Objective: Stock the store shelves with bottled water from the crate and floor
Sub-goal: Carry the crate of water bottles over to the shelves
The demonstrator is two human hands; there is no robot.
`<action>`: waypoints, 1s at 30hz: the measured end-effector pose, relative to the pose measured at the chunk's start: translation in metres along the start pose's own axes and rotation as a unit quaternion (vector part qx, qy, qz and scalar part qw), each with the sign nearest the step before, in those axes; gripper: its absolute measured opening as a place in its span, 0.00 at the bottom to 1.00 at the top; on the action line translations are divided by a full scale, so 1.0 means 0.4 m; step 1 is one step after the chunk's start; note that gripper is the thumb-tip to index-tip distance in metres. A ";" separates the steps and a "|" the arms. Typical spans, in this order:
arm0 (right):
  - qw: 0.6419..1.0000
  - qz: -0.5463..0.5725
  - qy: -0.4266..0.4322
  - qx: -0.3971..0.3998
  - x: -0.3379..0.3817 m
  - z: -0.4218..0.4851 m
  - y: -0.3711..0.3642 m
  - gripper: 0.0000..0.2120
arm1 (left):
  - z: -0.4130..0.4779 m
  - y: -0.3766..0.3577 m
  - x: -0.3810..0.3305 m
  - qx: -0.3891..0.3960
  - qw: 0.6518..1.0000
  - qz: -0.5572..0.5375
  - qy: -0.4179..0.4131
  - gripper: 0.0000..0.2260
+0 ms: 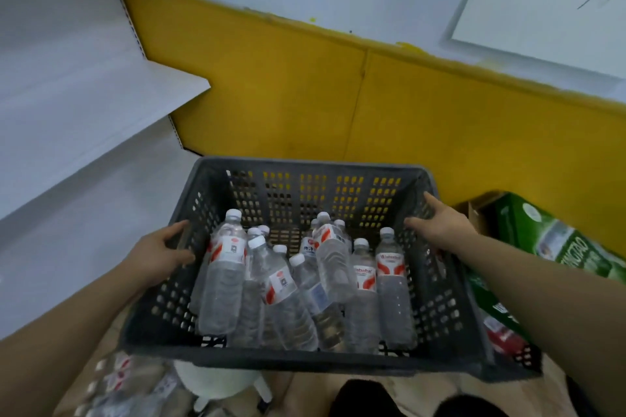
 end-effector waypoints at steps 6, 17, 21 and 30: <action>1.000 -0.002 0.002 0.017 0.036 0.200 0.002 0.39 | 0.172 -0.024 -0.123 0.008 1.000 0.002 0.007 0.32; 0.999 -0.016 0.021 0.027 0.085 0.534 0.023 0.40 | 0.398 -0.102 -0.300 -0.030 0.999 -0.019 0.020 0.31; 0.999 0.024 0.004 0.028 0.096 0.595 0.037 0.39 | 0.476 -0.084 -0.382 -0.024 1.000 0.008 0.005 0.31; 0.998 0.020 -0.048 0.038 0.123 0.697 -0.043 0.39 | 0.716 -0.134 -0.410 0.033 0.999 0.036 0.002 0.31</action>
Point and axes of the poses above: each hand's wrist, its own z-axis towards the middle knuckle, its own y-axis out of the back of the hand, x = y × z, the point moved 5 cm from there along z, towards the middle knuckle, and after that the axes turned 4 degrees about -z, right-handed, at the moved point
